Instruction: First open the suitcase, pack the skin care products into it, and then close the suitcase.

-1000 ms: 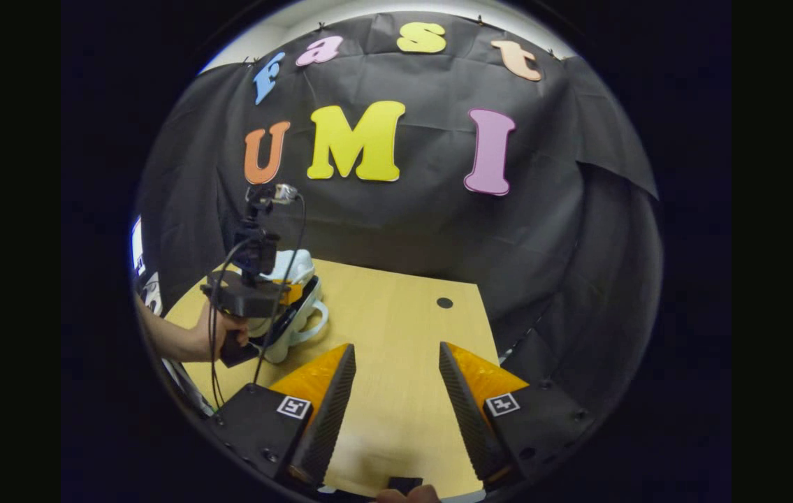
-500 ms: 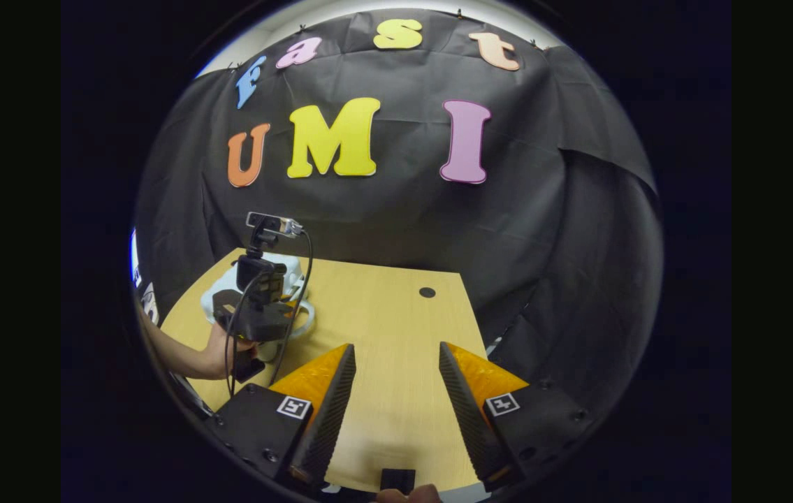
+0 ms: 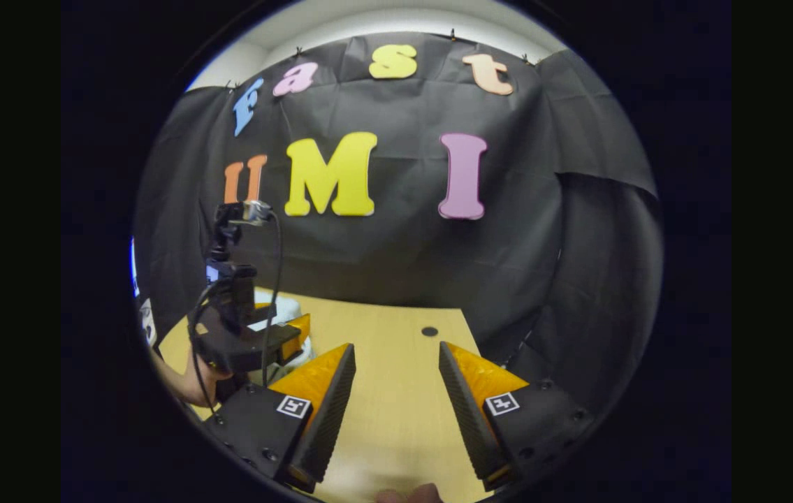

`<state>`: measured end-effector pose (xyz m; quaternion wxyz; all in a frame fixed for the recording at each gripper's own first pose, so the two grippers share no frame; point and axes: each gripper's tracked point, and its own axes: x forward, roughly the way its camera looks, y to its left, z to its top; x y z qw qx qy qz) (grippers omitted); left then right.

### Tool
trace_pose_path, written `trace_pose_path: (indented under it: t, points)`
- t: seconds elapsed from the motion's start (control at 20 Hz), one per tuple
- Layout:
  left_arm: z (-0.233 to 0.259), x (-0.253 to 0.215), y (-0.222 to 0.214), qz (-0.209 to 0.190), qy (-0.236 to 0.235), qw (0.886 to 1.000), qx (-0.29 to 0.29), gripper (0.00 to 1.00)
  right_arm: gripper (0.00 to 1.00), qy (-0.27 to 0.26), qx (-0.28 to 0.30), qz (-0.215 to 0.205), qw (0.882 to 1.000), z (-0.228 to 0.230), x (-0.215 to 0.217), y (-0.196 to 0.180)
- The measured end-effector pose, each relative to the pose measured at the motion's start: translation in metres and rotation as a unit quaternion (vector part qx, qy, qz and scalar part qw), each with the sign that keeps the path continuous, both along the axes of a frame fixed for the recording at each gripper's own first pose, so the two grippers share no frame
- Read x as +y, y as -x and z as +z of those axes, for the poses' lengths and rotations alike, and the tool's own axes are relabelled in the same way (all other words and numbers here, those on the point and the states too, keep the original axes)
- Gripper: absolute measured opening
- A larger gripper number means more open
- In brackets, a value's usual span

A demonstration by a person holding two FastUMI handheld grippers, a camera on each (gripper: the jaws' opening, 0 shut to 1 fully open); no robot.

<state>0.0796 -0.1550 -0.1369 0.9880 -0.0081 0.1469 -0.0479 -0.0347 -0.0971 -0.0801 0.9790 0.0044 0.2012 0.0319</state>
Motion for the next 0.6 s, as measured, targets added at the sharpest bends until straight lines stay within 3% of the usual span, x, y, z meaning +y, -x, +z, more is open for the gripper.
trace_pose_path:
  t: [0.15,0.3,0.6]
  points:
    - [0.063,0.015,0.01,0.029,0.007,0.998,-0.053,0.98,0.73,-0.013,-0.047,-0.003,0.999,0.027,0.011,-0.024]
    - [0.115,0.034,0.025,0.051,-0.022,0.993,-0.106,0.98,0.72,-0.024,-0.084,0.004,0.996,0.055,0.027,-0.041]
    - [0.156,0.049,0.055,0.067,-0.011,0.988,-0.138,0.98,0.72,-0.027,-0.127,0.018,0.991,0.079,0.056,-0.048]
